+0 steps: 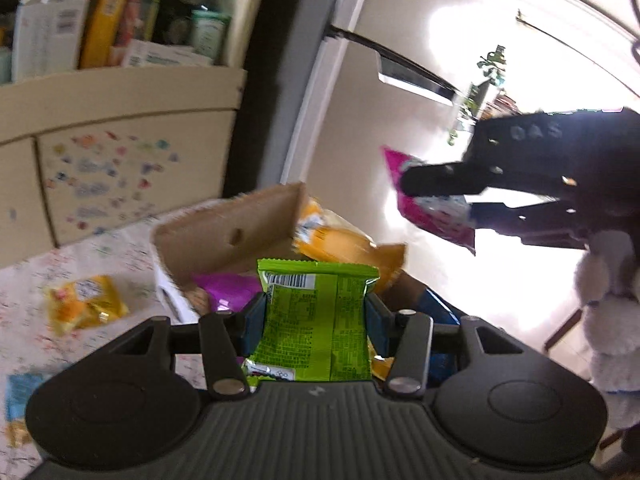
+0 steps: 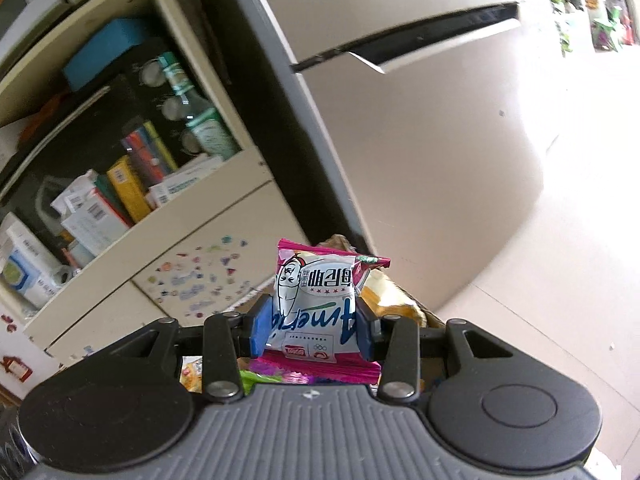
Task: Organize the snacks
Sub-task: 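Carry the green and Ameria packets into the box and release both, then withdraw both tools and move over the light-blue and yellow packets, then grasp the light-blue packet with the left tool while the right tool grasps the yellow waffle packet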
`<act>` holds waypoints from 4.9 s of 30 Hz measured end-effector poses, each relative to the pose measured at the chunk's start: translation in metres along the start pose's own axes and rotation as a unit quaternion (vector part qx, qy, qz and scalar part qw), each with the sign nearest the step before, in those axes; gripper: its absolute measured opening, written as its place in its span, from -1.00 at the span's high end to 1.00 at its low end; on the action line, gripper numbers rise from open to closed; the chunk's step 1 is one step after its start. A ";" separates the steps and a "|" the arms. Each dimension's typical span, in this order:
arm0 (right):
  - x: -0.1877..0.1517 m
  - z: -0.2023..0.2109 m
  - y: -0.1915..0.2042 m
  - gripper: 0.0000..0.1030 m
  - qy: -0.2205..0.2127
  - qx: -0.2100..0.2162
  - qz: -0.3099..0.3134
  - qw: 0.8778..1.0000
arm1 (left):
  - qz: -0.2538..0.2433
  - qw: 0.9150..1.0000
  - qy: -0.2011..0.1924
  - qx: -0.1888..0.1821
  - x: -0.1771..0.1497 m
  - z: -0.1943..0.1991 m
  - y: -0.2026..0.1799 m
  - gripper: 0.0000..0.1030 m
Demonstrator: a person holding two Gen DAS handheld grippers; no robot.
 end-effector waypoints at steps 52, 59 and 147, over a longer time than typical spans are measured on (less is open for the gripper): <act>-0.067 -0.061 0.121 -0.58 0.101 0.132 0.076 0.983 | 0.138 0.963 0.080 0.220 -0.058 0.022 0.200 -0.89; -0.084 -0.077 0.133 -0.59 0.139 0.161 0.065 0.975 | 0.112 0.961 0.102 0.232 -0.078 0.003 0.201 -0.82; -0.127 -0.225 0.181 -0.73 0.110 0.121 0.166 0.972 | 0.183 0.940 0.061 0.283 -0.085 0.058 0.278 0.07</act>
Point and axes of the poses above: each gripper's, at about its wrist camera, not at the fingertips, and z roughly against the way its jaws point, y to its left, x to its top, the point moved 9 cm from there along -z, roughly the way its jaws point, and after that the axes turned 4 degrees about x, right-handed, at the moved point
